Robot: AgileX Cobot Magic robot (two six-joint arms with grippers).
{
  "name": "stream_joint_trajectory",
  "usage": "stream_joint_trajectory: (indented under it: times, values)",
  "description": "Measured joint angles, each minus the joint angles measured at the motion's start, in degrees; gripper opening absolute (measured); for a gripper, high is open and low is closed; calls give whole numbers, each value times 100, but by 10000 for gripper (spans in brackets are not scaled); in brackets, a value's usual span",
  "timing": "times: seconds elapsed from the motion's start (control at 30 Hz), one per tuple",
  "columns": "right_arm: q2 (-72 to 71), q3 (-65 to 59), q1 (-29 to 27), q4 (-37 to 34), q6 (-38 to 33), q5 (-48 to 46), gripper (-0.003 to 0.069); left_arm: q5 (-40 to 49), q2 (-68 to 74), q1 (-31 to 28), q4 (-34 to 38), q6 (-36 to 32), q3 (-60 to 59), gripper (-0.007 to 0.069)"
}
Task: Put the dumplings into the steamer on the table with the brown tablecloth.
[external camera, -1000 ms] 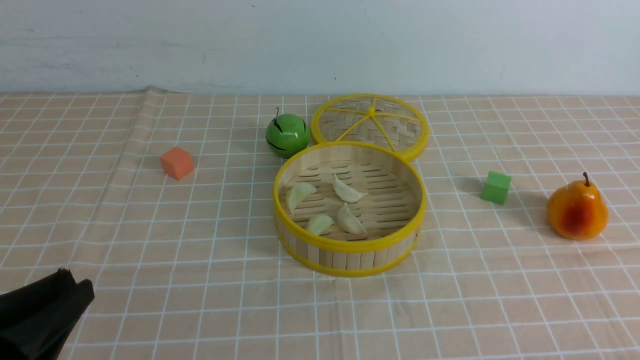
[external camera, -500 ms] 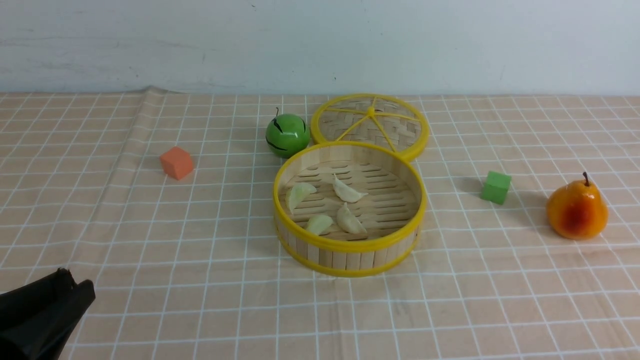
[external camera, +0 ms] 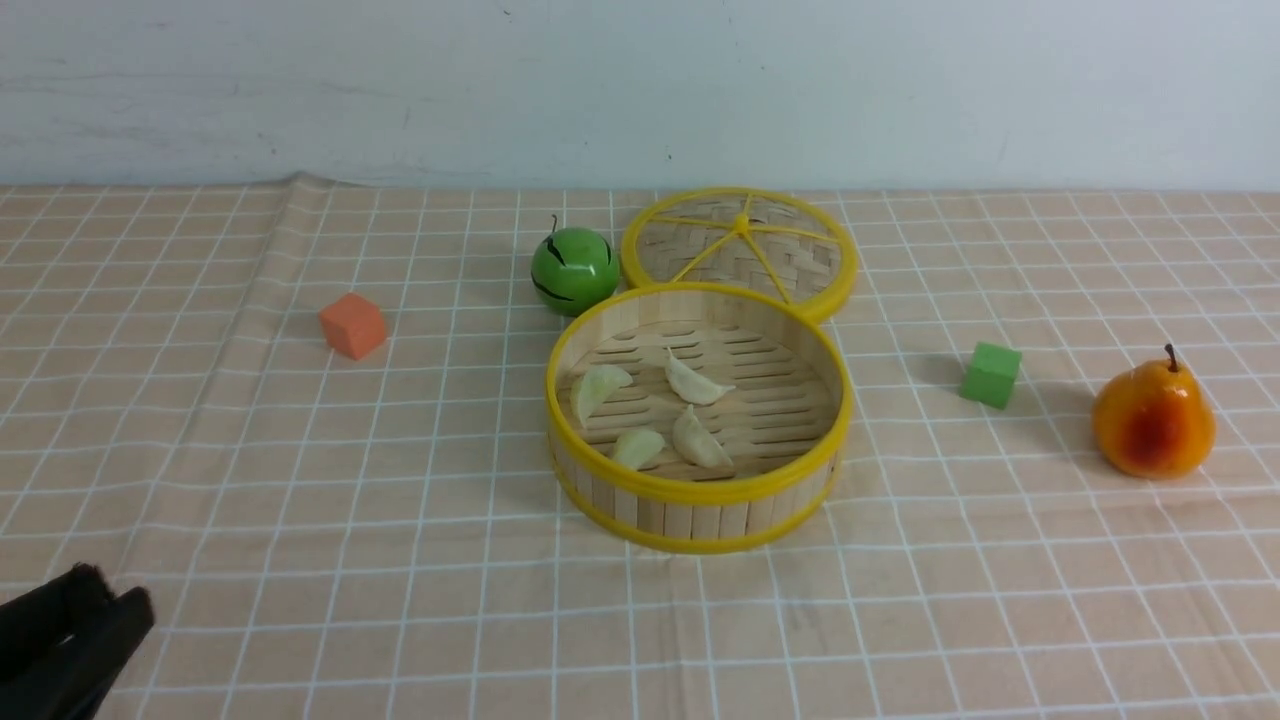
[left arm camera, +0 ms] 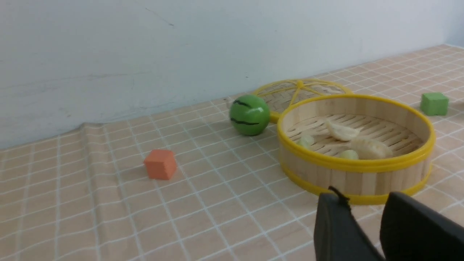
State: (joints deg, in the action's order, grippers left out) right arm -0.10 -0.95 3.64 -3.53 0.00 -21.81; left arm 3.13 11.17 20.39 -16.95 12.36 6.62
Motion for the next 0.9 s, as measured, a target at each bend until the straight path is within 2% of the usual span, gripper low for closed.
stream_joint_trajectory:
  times: [0.07, 0.13, 0.2, 0.23, 0.3, 0.4, 0.6, 0.77, 0.9]
  values:
    - [0, 0, 0, 0, 0, 0, 26, 182, -318, -129, 0, -7, -102, 190]
    - [0, 0, 0, 0, 0, 0, 31, 476, -1040, -616, 0, -26, -407, 191]
    - [-5, 0, 0, -6, 0, 0, 34, 403, -1163, -1077, 67, -26, -636, 192]
    - [-5, 0, 0, -5, 0, 0, 34, 383, -1164, -1126, 77, -26, -636, 192]
    - [-5, 0, 0, -19, 0, 0, 38, 154, -1171, -1687, 258, 67, -805, 194]
    - [-5, 0, 5, -19, 0, 0, 43, 120, -1171, -1976, 495, 192, -828, 194]
    - [-5, 0, 5, -19, 0, 0, 50, 676, -1171, -1984, 621, 197, -828, 195]
    - [-5, 0, 5, -19, 0, 0, 60, 1709, -1171, -1868, 1091, 204, -828, 195]
    - [-5, 0, 5, -19, 0, 0, 64, 1902, -1171, -1861, 1274, 205, -839, 172]
